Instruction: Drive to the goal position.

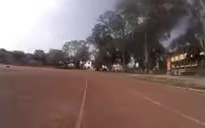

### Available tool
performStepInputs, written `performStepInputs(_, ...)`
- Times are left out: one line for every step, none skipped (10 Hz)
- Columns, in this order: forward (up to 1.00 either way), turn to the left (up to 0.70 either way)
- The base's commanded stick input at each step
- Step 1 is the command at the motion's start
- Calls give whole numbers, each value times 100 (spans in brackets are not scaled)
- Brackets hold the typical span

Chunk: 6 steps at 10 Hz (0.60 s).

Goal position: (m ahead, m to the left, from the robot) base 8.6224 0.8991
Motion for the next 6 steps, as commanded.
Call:
performStepInputs(70, 0)
performStepInputs(70, 0)
performStepInputs(70, 0)
performStepInputs(70, 0)
performStepInputs(70, 0)
performStepInputs(70, 0)
